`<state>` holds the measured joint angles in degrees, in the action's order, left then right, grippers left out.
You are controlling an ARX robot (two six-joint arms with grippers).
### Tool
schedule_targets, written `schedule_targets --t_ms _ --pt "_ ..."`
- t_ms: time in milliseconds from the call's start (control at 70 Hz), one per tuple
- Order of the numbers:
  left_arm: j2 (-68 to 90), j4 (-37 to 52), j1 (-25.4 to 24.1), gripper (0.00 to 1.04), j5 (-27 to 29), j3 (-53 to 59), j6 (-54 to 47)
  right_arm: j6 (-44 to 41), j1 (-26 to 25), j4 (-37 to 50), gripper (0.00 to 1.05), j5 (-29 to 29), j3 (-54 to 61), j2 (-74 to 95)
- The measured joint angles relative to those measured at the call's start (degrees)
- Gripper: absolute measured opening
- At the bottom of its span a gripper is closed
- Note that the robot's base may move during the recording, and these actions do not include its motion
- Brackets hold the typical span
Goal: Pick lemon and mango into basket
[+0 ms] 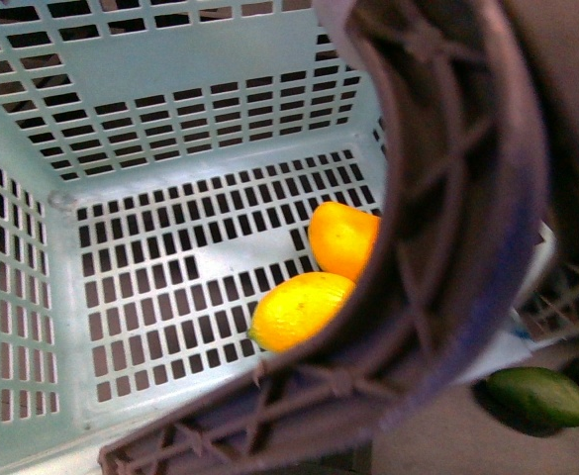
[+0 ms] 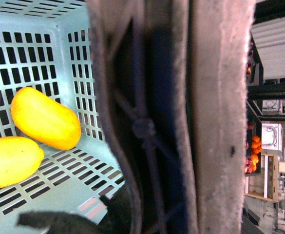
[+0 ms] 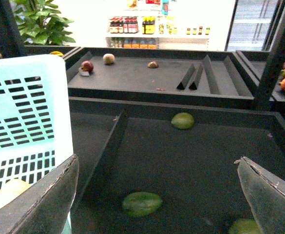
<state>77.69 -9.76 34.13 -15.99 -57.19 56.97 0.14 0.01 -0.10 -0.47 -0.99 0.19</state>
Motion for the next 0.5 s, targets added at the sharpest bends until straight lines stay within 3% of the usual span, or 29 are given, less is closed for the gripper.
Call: schedule_targets --t_ms 314,343,414,443,500 --pt "-0.1 0.1 0.0 0.14 1.4 0.0 -0.3 0.0 0.0 0.0 0.96 0.3 0.0 0.0" --pt "0.2 1.0 1.2 0.14 5.6 0.0 1.2 0.0 0.0 0.0 0.96 0.3 0.0 0.0" --pt "5.5 6.3 2.1 0.14 27.2 -2.6 12.3 0.0 0.0 0.0 0.96 0.4 0.0 0.0" --pt "8.4 7.1 0.9 0.14 31.6 -4.9 13.7 0.0 0.0 0.0 0.96 0.4 0.0 0.0" --pt "13.9 8.9 -2.3 0.14 35.4 -9.6 14.0 0.0 0.0 0.0 0.96 0.5 0.0 0.0"
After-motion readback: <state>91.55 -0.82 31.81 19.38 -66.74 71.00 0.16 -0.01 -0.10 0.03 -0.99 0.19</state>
